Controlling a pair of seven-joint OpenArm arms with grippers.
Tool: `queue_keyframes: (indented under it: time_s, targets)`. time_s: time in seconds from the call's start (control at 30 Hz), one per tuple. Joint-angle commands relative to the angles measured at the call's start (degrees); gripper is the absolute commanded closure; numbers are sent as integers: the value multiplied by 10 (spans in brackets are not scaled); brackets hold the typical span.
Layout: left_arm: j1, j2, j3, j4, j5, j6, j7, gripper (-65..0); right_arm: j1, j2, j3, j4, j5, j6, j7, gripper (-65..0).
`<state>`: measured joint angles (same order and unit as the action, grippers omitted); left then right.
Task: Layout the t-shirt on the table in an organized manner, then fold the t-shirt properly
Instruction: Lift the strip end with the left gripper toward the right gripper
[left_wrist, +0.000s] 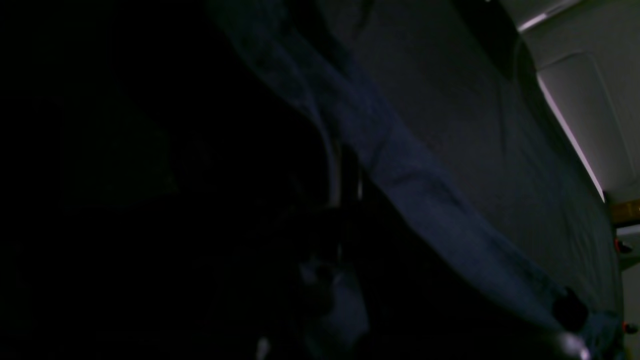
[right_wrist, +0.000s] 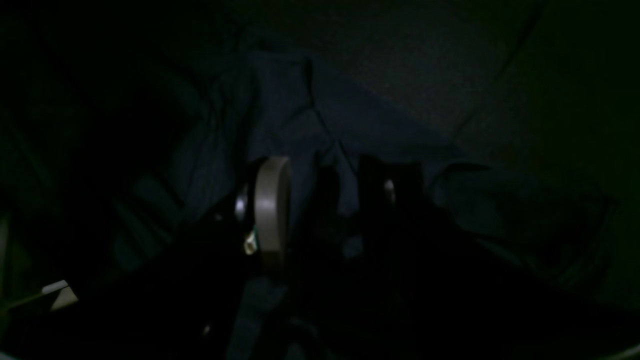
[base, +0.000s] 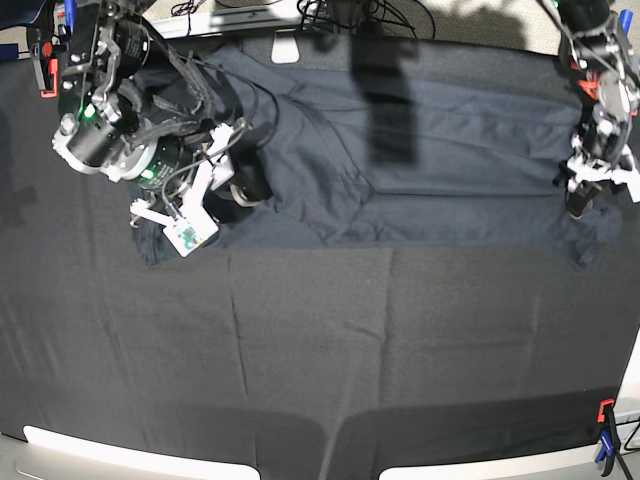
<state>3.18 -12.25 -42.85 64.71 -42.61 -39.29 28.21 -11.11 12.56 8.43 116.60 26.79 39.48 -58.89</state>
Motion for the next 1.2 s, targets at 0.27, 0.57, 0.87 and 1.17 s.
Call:
queue_keyframes:
  time_s: [0.27,0.57,0.87,1.17]
  targets:
    - [2,-38,-2,6,57,-7,-31,-200,6,4,2,10,11,2,17,-222]
    - [-5,-47,-2,6,171,-7,-71,-222,6,4,2,10,51,2,15,-222]
    - [-3,-46,40,6,85,-7,18,-222,6,4,2,10,52,2,14,-222]
    - [-3,-49,113,6,64,-7,0,-100,6,4,2,10,51,2,9,-222]
